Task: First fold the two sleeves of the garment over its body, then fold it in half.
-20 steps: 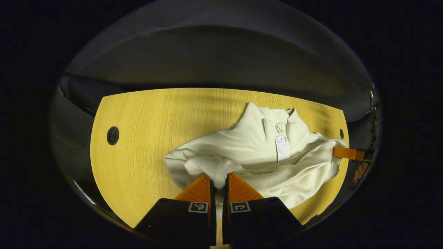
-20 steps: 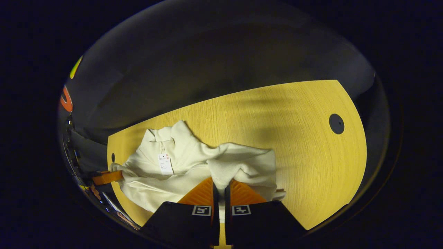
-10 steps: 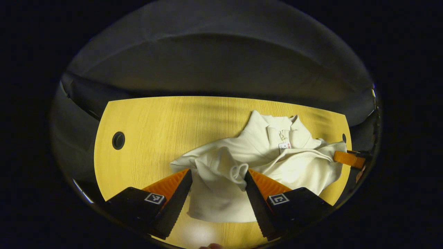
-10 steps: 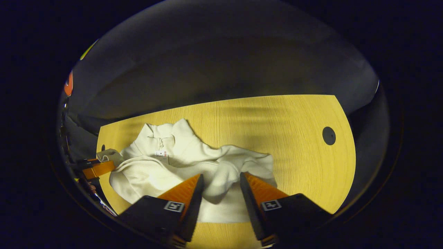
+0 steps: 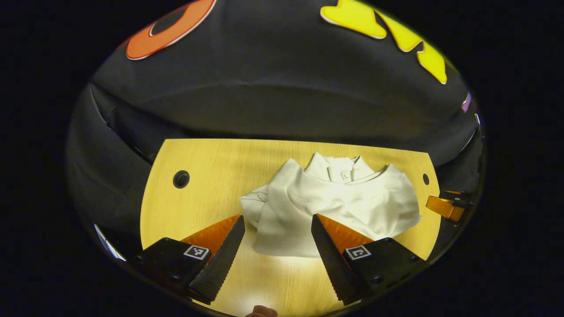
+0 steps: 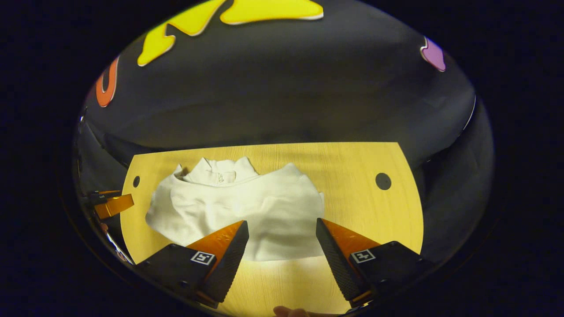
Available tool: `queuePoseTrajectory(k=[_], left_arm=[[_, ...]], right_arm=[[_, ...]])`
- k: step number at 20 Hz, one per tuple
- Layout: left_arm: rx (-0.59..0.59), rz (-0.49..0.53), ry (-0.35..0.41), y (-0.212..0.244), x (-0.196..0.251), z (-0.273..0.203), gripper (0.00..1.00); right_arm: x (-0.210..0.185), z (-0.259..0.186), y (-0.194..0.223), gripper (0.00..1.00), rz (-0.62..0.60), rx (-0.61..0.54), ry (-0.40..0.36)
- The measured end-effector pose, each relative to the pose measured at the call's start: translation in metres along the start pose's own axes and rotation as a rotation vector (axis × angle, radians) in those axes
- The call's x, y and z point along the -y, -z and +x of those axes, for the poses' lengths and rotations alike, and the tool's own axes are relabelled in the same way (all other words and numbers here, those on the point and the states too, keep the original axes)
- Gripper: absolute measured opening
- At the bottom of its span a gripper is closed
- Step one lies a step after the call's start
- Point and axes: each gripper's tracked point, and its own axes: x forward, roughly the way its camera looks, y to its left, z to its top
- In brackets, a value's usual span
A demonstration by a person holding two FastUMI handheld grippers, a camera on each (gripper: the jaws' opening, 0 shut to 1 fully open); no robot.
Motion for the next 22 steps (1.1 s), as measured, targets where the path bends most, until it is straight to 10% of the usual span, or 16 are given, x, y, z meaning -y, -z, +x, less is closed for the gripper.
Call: queuePoseTrajectory(k=[11, 22], left_arm=[[0.545, 0.061, -0.127, -0.001, -0.005, -0.255, 0.97], [0.794, 0.016, -0.133, 0.062, -0.006, -0.360, 0.96]], right_arm=[[0.013, -0.266, 0.028, 0.95, 0.058, 0.566, 0.051], [-0.037, -0.355, 0.084, 0.95, -0.025, 0.829, 0.018]])
